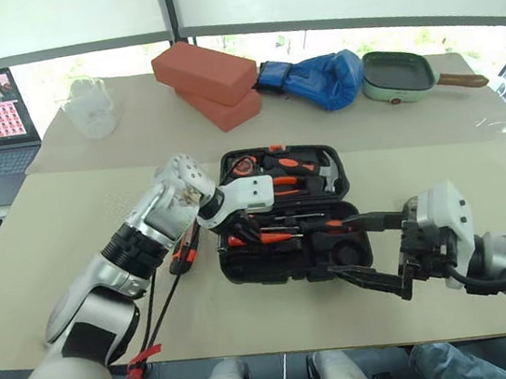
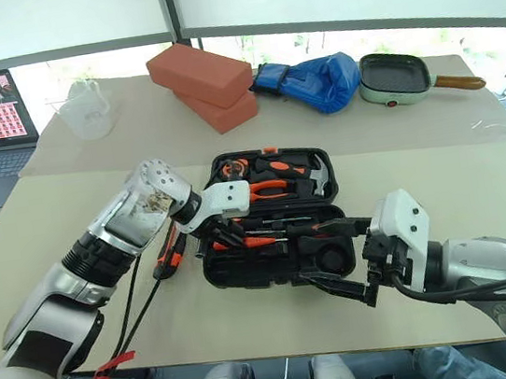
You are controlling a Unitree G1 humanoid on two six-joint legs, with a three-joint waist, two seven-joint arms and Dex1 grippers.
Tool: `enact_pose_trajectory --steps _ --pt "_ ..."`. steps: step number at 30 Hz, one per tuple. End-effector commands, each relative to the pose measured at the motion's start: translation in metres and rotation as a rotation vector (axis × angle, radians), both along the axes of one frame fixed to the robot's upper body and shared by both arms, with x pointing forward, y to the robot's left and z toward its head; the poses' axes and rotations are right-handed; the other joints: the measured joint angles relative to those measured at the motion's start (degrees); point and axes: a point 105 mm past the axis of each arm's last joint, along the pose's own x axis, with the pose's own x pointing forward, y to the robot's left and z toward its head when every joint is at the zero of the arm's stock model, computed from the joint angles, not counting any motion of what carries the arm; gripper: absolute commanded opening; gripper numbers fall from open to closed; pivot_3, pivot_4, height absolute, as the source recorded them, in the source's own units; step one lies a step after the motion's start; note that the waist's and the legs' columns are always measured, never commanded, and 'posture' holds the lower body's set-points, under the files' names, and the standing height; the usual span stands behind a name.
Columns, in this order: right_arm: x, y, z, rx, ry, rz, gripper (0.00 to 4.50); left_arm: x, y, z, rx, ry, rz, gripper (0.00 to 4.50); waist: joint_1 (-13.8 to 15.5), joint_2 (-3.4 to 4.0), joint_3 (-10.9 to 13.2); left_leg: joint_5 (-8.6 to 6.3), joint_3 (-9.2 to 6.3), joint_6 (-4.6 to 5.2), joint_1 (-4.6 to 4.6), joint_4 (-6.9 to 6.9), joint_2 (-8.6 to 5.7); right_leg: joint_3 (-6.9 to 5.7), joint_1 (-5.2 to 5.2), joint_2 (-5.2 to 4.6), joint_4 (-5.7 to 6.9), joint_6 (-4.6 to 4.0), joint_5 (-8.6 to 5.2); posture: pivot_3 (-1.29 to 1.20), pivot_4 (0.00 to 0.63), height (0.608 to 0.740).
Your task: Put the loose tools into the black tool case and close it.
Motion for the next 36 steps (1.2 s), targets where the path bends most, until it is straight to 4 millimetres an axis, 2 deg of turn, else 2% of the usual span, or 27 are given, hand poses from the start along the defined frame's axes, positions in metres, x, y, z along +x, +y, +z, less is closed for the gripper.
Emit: enact_pose_trajectory --steps 1,7,9,10,13,17,20,23,25,26,29,36 --pt "-0.004 0.003 0.011 0.012 -0.058 0.01 4.5 0.003 0.001 -0.008 0.036 -0.027 -0.009 0.43 0.0 0.01 0.0 0.0 0.0 0.0 0.01 0.0 0.0 0.0 0.01 0.0 0.0 0.0 0.0 0.0 0.15 0.738" --pt "-0.004 0.002 0.012 0.011 -0.06 0.004 4.5 0.001 0.005 -0.011 0.049 0.003 -0.002 0.43 0.0 0.02 0.0 0.0 -0.02 0.0 0.05 0.02 0.0 0.0 0.06 -0.01 0.03 0.0 0.0 0.0 0.15 0.738" --pt "-0.003 0.001 0.012 0.011 -0.06 0.002 4.5 -0.002 0.004 -0.008 0.036 0.014 -0.006 1.43 0.0 0.02 0.0 0.0 -0.02 0.0 0.05 0.02 0.0 0.0 0.06 0.0 0.04 0.0 0.0 0.0 0.15 0.738" --pt "-0.003 0.002 0.011 0.013 -0.059 0.002 4.5 -0.003 0.003 0.001 0.005 0.027 0.006 1.66 0.0 0.02 0.0 0.0 -0.02 0.0 0.05 0.02 0.0 0.0 0.05 0.0 0.04 0.0 0.0 0.0 0.15 0.738" --pt "-0.002 0.002 0.011 0.021 -0.051 0.0 4.5 -0.01 0.005 0.026 -0.076 0.056 0.019 2.81 -0.1 0.01 0.0 0.0 -0.02 0.0 0.0 0.02 0.01 0.01 -0.01 0.0 0.06 0.0 0.0 0.0 0.15 0.738" --pt "-0.001 0.0 0.009 0.021 -0.043 -0.008 4.5 -0.019 0.018 0.05 -0.172 0.088 0.042 2.81 -0.4 0.02 0.0 0.0 -0.02 0.0 0.01 0.01 0.07 0.03 -0.03 0.05 0.08 -0.01 0.0 0.0 0.15 0.738" --pt "0.0 -0.002 0.009 0.019 -0.04 -0.013 4.5 -0.019 0.027 0.056 -0.257 0.063 0.068 2.81 -0.3 0.04 0.0 0.0 -0.03 0.0 0.03 0.01 0.1 0.03 -0.01 0.02 0.07 -0.01 0.0 0.0 0.15 0.738" --pt "0.001 -0.003 0.008 0.017 -0.037 -0.017 4.5 -0.015 0.033 0.053 -0.372 0.033 0.086 2.15 -0.2 0.05 0.0 0.0 -0.03 0.0 0.06 0.01 0.1 0.03 0.02 0.0 0.07 0.0 0.0 0.0 0.15 0.738" --pt "0.001 -0.003 0.008 0.013 -0.034 -0.018 4.5 -0.014 0.036 0.043 -0.429 0.013 0.087 1.57 -0.1 0.06 0.0 0.0 -0.03 0.0 0.06 0.03 0.1 0.02 0.04 -0.03 0.07 0.0 0.0 0.0 0.15 0.738" --pt "0.002 -0.004 0.008 0.011 -0.034 -0.018 4.5 -0.012 0.037 0.036 -0.439 -0.018 0.086 1.07 0.0 0.05 0.0 0.0 -0.03 0.0 0.05 0.04 0.1 0.02 0.03 -0.04 0.07 0.0 0.0 0.0 0.15 0.738" --pt "0.003 -0.005 0.008 0.006 -0.032 -0.018 4.5 -0.007 0.036 0.018 -0.476 -0.076 0.084 0.03 0.1 0.05 0.0 0.0 -0.03 0.0 0.05 0.06 0.08 0.0 0.05 -0.06 0.06 0.01 0.01 0.0 0.15 0.738" --pt "0.003 -0.007 0.008 0.001 -0.024 -0.014 4.5 0.006 0.027 0.004 -0.576 -0.13 0.14 0.03 0.0 0.05 0.0 0.0 -0.03 0.0 0.04 0.07 0.06 0.0 0.06 -0.05 0.07 0.01 0.02 0.0 0.15 0.738"
